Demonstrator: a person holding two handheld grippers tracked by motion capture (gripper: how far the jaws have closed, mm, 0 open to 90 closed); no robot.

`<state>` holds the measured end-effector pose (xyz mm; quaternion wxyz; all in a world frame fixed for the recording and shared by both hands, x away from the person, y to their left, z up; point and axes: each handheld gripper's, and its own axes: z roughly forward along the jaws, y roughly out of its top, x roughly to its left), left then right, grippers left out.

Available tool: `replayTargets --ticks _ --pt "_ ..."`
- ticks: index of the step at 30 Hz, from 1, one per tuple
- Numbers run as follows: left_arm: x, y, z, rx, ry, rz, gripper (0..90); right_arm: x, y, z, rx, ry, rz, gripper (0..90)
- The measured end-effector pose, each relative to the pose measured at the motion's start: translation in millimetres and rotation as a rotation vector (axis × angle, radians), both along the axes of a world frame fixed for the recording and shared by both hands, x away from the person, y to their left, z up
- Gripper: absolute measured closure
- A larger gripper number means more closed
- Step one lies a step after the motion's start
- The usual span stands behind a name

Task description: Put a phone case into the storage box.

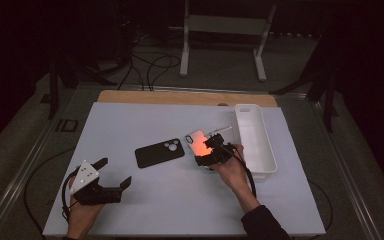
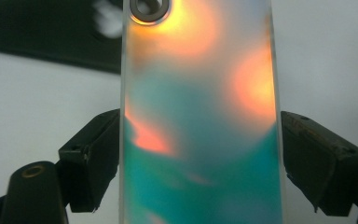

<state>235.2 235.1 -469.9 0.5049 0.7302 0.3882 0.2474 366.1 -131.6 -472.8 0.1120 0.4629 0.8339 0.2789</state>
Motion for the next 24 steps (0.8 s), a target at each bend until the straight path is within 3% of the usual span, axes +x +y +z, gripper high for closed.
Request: replayTargets --ticks 4,10,14,17,24 --pt "-0.7 -1.3 2.4 -0.018 0.009 -0.006 0.0 -11.3 -1.3 12.7 0.073 -0.07 0.022 16.7" --pt "-0.9 -8.0 8.5 -0.027 0.02 -0.033 0.0 -29.1 -4.7 25.0 0.144 -0.156 0.048 16.7" --pt "-0.8 -11.6 13.1 -0.038 0.026 -0.042 0.0 -38.7 -7.5 26.4 0.161 -0.181 0.06 16.7" --pt "-0.3 -16.1 19.7 -0.043 0.037 -0.046 0.0 -49.0 -13.2 25.9 0.215 -0.19 0.064 16.7" --pt "3.5 -31.5 31.3 -0.06 0.06 -0.078 0.1 -65.6 -17.7 24.9 0.271 -0.241 0.08 16.7"
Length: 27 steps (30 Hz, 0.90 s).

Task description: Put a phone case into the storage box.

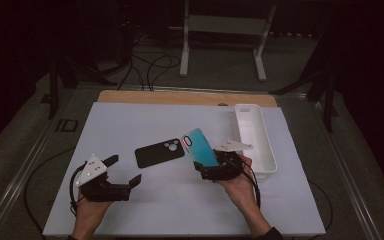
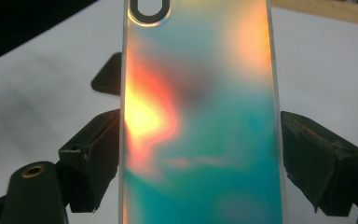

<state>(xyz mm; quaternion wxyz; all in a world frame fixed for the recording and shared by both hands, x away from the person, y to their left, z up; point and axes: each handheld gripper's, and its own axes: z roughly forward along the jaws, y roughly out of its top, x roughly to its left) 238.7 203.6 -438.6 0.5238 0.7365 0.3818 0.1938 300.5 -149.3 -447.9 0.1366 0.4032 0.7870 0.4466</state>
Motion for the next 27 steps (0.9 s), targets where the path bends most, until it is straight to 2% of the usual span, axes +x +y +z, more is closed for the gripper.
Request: replayTargets --ticks 4,7,9,15,19,21,25,26,27 --pt "5.0 -11.0 7.7 -0.013 0.018 -0.01 0.3 -7.2 1.2 2.7 0.04 -0.017 0.018 16.7" --pt "8.6 -19.2 14.1 -0.035 0.022 -0.029 0.8 -11.4 3.1 5.6 0.054 -0.041 0.033 16.7" --pt "10.7 -24.7 18.6 -0.034 0.022 -0.036 1.4 -14.2 4.3 7.3 0.065 -0.055 0.04 16.7" --pt "17.4 -42.4 28.2 -0.042 0.029 -0.071 5.4 -20.3 9.5 10.3 0.062 -0.092 0.053 16.7" --pt "22.9 -56.1 30.5 -0.046 0.034 -0.069 15.5 -25.6 16.1 13.0 0.063 -0.125 0.058 16.7" --pt "26.9 -63.9 29.6 -0.074 0.047 -0.087 21.6 -28.1 19.3 14.0 0.068 -0.128 0.073 16.7" --pt "30.8 -74.0 26.8 -0.126 0.074 -0.13 34.3 -33.6 25.3 16.2 0.073 -0.163 0.08 16.7" --pt "30.8 -74.0 26.8 -0.126 0.074 -0.13 36.0 -33.6 25.3 16.2 0.073 -0.163 0.08 16.7" --pt "31.8 -78.7 26.3 -0.142 0.082 -0.151 36.0 -34.3 26.2 16.6 0.072 -0.173 0.078 16.7"
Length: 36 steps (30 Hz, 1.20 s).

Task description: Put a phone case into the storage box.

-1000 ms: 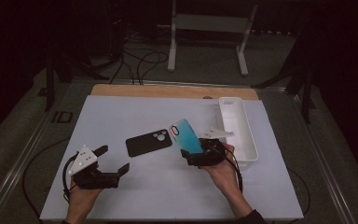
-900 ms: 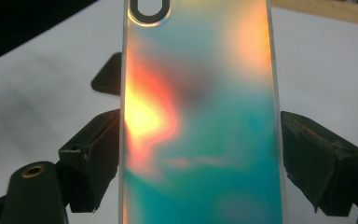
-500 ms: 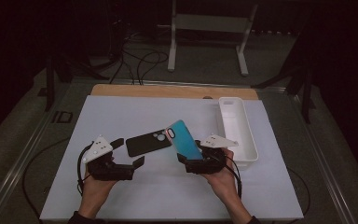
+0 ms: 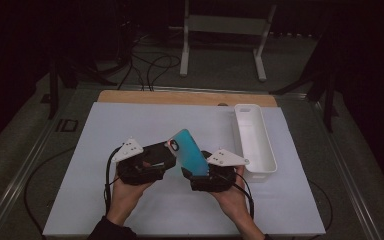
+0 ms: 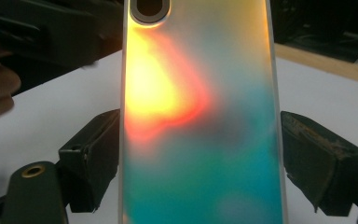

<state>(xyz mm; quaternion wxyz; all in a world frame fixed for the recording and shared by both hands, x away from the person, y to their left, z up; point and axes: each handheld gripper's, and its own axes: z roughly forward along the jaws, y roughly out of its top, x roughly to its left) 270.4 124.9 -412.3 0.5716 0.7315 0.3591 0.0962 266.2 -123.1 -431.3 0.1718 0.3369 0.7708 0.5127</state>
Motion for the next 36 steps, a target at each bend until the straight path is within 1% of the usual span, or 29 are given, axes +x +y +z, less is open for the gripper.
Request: replayTargets --ticks 1,3,4,5,6,8,9,10,13,16,18,19,22,23,25,27,28,29,31,33,35,36 --pt "0.3 -2.0 -0.1 -0.011 0.005 -0.01 41.0 -1.3 2.2 0.5 -0.001 -0.007 0.002 16.7" --pt "1.1 -5.6 0.0 -0.023 0.012 -0.027 47.0 -3.1 5.3 0.2 -0.012 -0.025 -0.004 16.7" --pt "1.6 -7.4 -0.2 -0.026 0.021 -0.033 53.1 -5.1 9.0 -0.2 -0.016 -0.035 -0.004 16.7" --pt "2.3 -9.1 -0.7 -0.032 0.029 -0.043 55.4 -6.1 10.7 -0.4 -0.015 -0.042 -0.002 16.7" --pt "2.7 -11.0 -1.3 -0.033 0.036 -0.053 55.4 -6.1 10.7 -0.4 -0.015 -0.042 -0.002 16.7" --pt "3.5 -14.2 -3.1 -0.031 0.048 -0.068 61.9 -9.0 15.7 0.1 -0.014 -0.058 -0.001 16.7" --pt "3.8 -15.4 -3.9 -0.031 0.054 -0.073 61.9 -9.0 15.7 0.1 -0.014 -0.058 -0.001 16.7" --pt "4.1 -16.6 -4.6 -0.032 0.057 -0.08 64.5 -9.9 16.8 0.5 -0.017 -0.071 -0.006 16.7" --pt "4.0 -20.6 -6.2 -0.031 0.065 -0.104 68.5 -12.6 20.2 1.9 -0.012 -0.094 -0.014 16.7" --pt "3.4 -25.3 -7.9 -0.014 0.068 -0.106 73.6 -14.8 24.0 2.4 -0.005 -0.105 -0.013 16.7" --pt "3.6 -25.7 -8.9 -0.028 0.069 -0.107 79.3 -16.5 26.2 2.7 -0.002 -0.113 -0.01 16.8" --pt "3.5 -25.5 -9.0 -0.037 0.065 -0.115 82.0 -17.2 27.2 2.3 -0.012 -0.12 -0.012 16.8" --pt "2.2 -27.1 -9.1 -0.015 0.055 -0.108 84.5 -18.2 28.7 0.6 -0.018 -0.123 -0.02 16.8" --pt "1.8 -27.6 -9.5 -0.012 0.053 -0.106 85.1 -18.1 29.4 0.2 -0.024 -0.117 -0.022 16.7" --pt "1.7 -27.4 -10.1 -0.014 0.051 -0.1 86.0 -17.6 30.1 -0.4 -0.039 -0.12 -0.02 16.4" --pt "2.2 -25.5 -10.3 -0.025 0.049 -0.097 86.1 -17.0 30.8 -1.0 -0.064 -0.113 -0.003 14.9" --pt "2.1 -25.2 -10.1 -0.023 0.045 -0.094 86.1 -16.8 31.1 -1.7 -0.077 -0.106 0.01 13.4" --pt "1.7 -24.6 -9.6 -0.017 0.038 -0.088 86.2 -16.8 31.6 -2.2 -0.082 -0.098 0.017 12.8" --pt "1.5 -22.2 -8.9 -0.011 0.034 -0.077 86.2 -16.1 31.7 -4.3 -0.114 -0.082 0.038 12.4" --pt "0.8 -19.7 -8.5 0.002 0.025 -0.063 86.2 -15.8 30.5 -5.9 -0.138 -0.075 0.042 11.4" --pt "0.6 -18.2 -8.6 0.005 0.021 -0.058 86.2 -15.6 29.3 -6.6 -0.142 -0.073 0.043 11.4" --pt "0.2 -14.9 -9.5 0.015 0.015 -0.049 86.2 -15.6 27.9 -6.7 -0.142 -0.068 0.042 11.2"
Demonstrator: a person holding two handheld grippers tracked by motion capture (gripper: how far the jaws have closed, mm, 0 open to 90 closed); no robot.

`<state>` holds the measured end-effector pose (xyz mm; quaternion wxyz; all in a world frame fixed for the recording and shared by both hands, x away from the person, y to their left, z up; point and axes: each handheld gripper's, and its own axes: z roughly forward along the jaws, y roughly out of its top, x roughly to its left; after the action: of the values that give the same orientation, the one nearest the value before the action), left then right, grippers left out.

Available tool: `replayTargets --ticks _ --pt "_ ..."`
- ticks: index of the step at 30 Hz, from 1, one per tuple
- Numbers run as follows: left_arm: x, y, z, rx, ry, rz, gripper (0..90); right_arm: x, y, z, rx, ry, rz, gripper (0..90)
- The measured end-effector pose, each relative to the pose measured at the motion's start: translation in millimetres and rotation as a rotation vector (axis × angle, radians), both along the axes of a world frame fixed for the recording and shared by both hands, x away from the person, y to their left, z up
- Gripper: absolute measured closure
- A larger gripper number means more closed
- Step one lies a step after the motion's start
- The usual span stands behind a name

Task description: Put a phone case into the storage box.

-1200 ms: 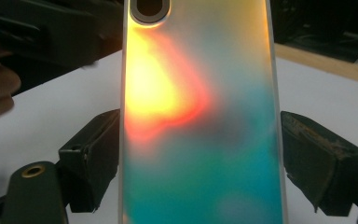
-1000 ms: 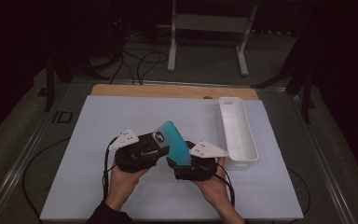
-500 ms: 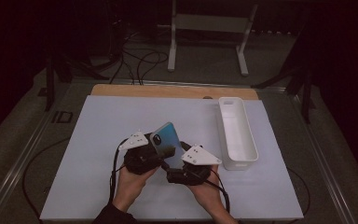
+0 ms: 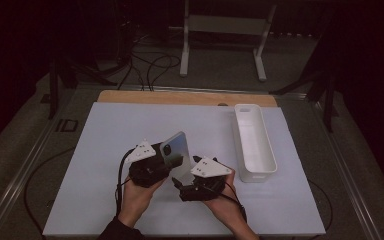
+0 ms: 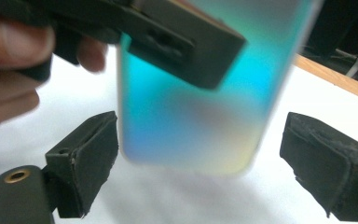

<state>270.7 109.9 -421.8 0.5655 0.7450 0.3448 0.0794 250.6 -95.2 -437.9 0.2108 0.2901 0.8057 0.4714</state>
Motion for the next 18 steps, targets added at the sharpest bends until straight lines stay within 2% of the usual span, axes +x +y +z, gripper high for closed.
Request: replayTargets --ticks 3,9,18 --pt "0.2 4.1 -3.2 0.005 0.0 0.011 86.2 1.5 -7.4 3.1 0.007 0.0 0.0 10.9" --pt "0.3 6.5 -10.1 0.021 0.007 0.023 86.1 4.6 -15.9 14.1 0.053 0.004 -0.007 10.5" --pt "-2.7 2.8 -13.8 0.036 -0.003 0.025 86.1 8.5 -6.8 34.7 0.092 -0.014 0.007 10.5"
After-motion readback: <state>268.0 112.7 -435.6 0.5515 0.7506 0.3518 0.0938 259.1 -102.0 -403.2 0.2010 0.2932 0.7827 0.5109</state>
